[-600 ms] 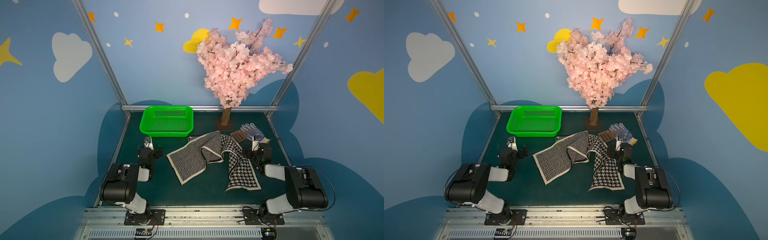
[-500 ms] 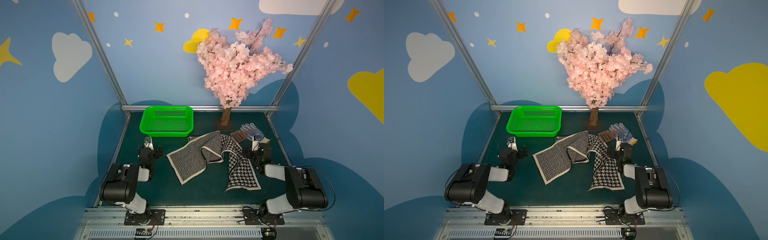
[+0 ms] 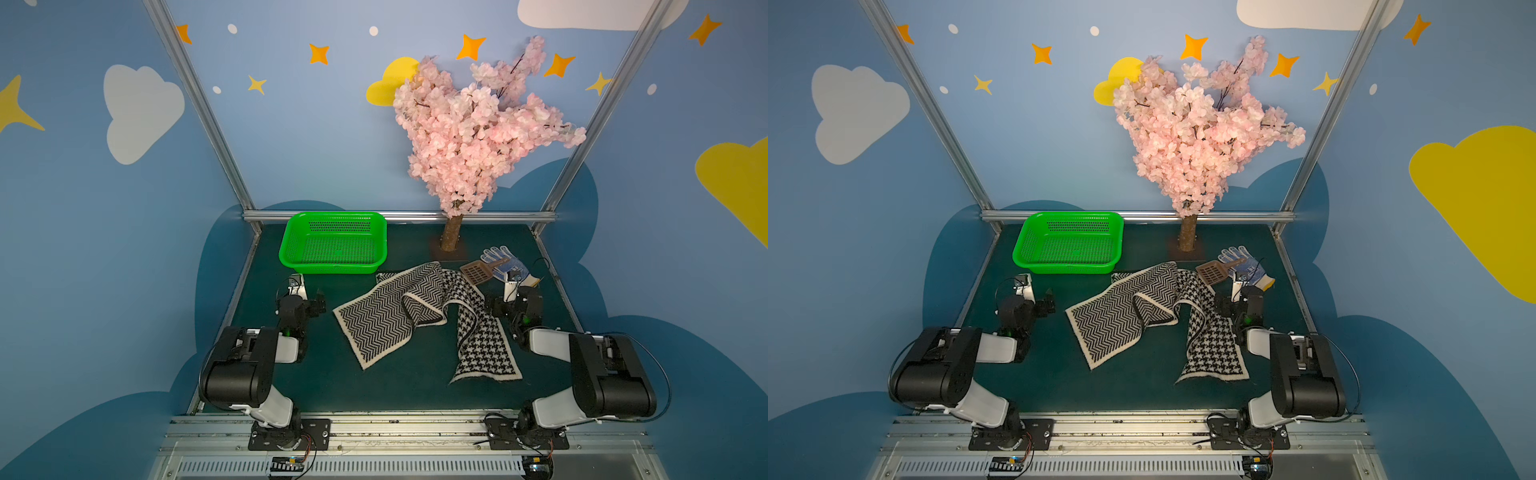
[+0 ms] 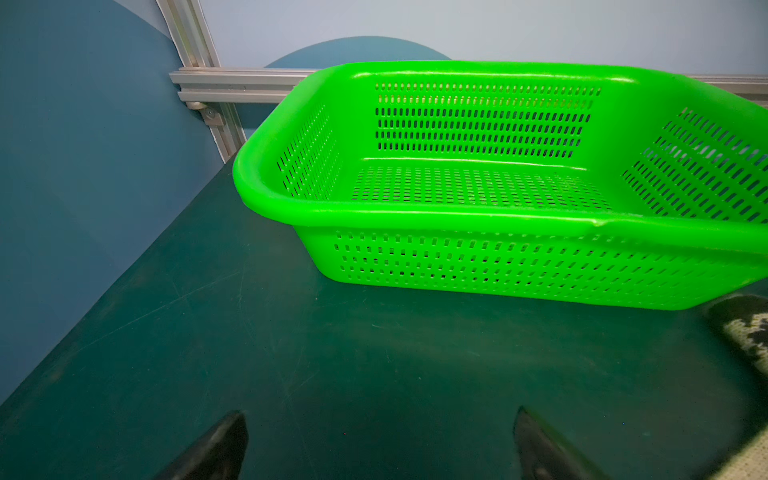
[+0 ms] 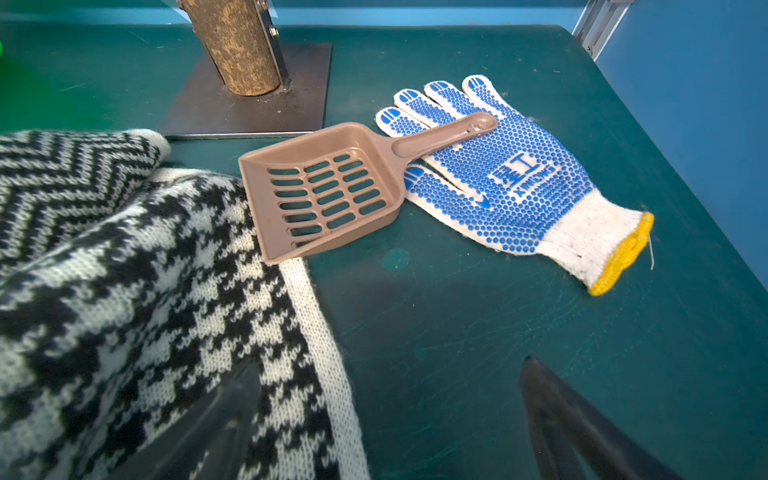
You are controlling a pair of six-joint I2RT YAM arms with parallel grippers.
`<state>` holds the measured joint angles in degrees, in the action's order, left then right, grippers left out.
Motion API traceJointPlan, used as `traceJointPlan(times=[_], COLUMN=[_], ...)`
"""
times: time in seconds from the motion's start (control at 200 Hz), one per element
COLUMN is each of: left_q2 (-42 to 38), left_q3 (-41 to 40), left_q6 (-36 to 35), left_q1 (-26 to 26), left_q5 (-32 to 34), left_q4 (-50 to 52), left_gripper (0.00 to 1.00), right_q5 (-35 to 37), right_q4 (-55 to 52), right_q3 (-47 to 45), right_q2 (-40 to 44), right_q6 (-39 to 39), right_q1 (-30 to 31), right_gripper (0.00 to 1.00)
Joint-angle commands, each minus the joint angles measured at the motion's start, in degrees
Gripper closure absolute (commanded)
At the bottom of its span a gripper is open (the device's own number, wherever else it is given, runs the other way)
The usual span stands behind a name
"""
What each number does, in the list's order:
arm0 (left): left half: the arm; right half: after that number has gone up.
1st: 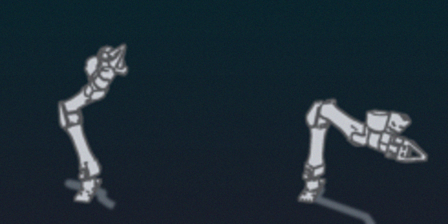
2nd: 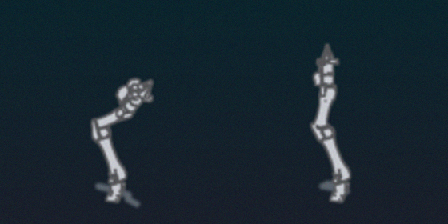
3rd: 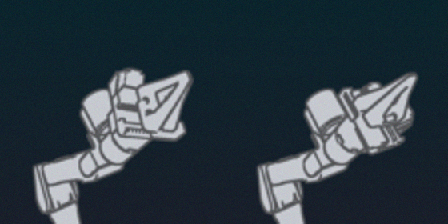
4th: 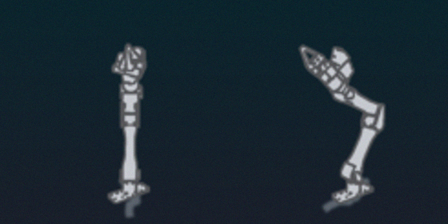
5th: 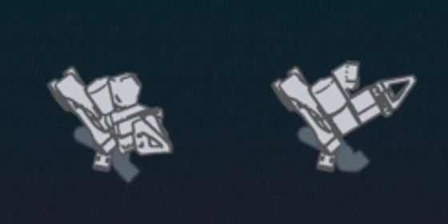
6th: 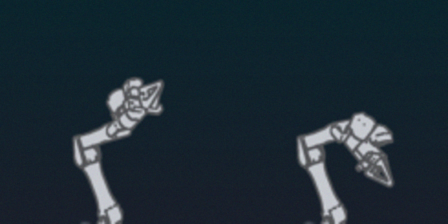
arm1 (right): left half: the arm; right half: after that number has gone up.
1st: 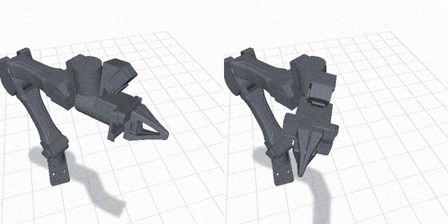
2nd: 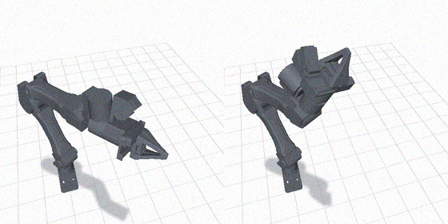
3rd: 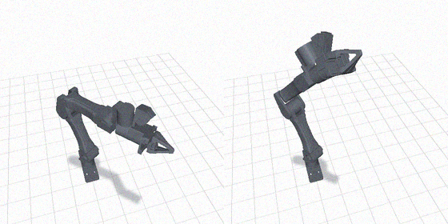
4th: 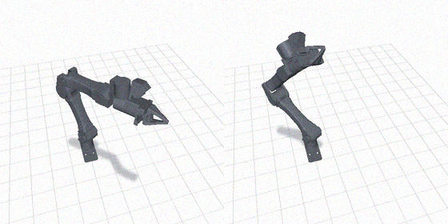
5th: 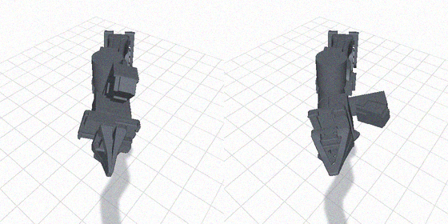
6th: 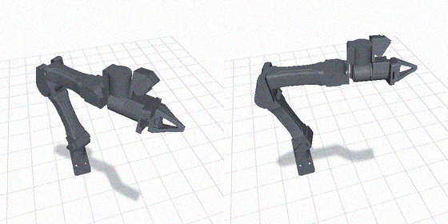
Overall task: Roll up the scarf and place it into the basket
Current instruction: Flatten out the scarf at the center of the board.
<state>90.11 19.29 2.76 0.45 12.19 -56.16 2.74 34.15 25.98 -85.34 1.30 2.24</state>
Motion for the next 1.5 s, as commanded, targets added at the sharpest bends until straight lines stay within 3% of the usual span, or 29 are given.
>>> traceJointPlan(times=[0.0, 0.15, 0.225, 0.325, 0.455, 0.541, 0.636, 0.756, 0.906, 1.041, 1.266, 1.407, 1.492], left_q2=[0.25, -2.54, -7.14, -12.96, -18.6, -19.84, -20.34, -22.44, -28.26, -32.78, -35.0, -30.94, -27.79], left_q3=[0.83, 1.11, 4.9, 11.81, 20.63, 25.68, 26.6, 21.81, 15.91, 10.43, 5.82, 8.78, 10.69], left_q6=[-1.53, -3.83, -4.65, -3.27, 7.86, 16.77, 28.78, 41.25, 52.3, 59.4, 60.58, 58.05, 57.64], left_q1=[0.35, 1.08, 2.37, 3.95, 4.6, 5.08, 5.7, 9.0, 17.01, 18.18, 18.28, 18.38, 18.43], left_q5=[-1.19, -5.06, -3.39, 3.84, 3.94, -0.85, -7.16, -15.14, -9.7, -9.9, -9.54, -10.34, -11.22], left_q4=[0.24, 2.44, 13.49, 29.58, 54.88, 69.26, 78.11, 78.95, 79.1, 79.26, 74.75, 74.84, 75.26], left_gripper=[0.0, 0.0, 0.0, 0.0, 0.0, 0.0, 0.0, 0.0, 0.0, 0.0, 0.0, 0.0, 0.0], right_q5=[4.89, 8.82, 8.28, 6.03, 3.22, 0.16, -5.12, -9.99, -9.59, -8.77, -6.37, -10.04, -8.59], right_q4=[-1.39, -7.17, -18.94, -29.27, -45.81, -55.18, -60.72, -68.59, -77.39, -87.51, -103.79, -101.51, -99.59], right_q3=[1.01, 4.27, 6.93, 9.05, 10.93, 10.99, 8.73, 6.16, 2.81, 0.71, 2.2, 1.74, 2.16], right_q2=[2.44, 8.15, 16.19, 22.97, 28.7, 31.94, 36.42, 40.79, 48.79, 60.55, 73.54, 67.52, 61.59], right_q6=[-2.21, -3.9, -8.21, -14.41, -21.42, -27.58, -32.65, -39.19, -46.9, -54.83, -63.01, -62.93, -63.19], right_q1=[0.24, 0.31, 0.55, 0.8, 1.45, 1.48, 1.61, 3.02, 9.95, 16.07, 22.55, 23.65, 27.0], right_gripper=[0.03, 0.03, 0.03, 0.03, 0.03, 0.03, 0.03, 0.03, 0.03, 0.03, 0.03, 0.03, 0.03])
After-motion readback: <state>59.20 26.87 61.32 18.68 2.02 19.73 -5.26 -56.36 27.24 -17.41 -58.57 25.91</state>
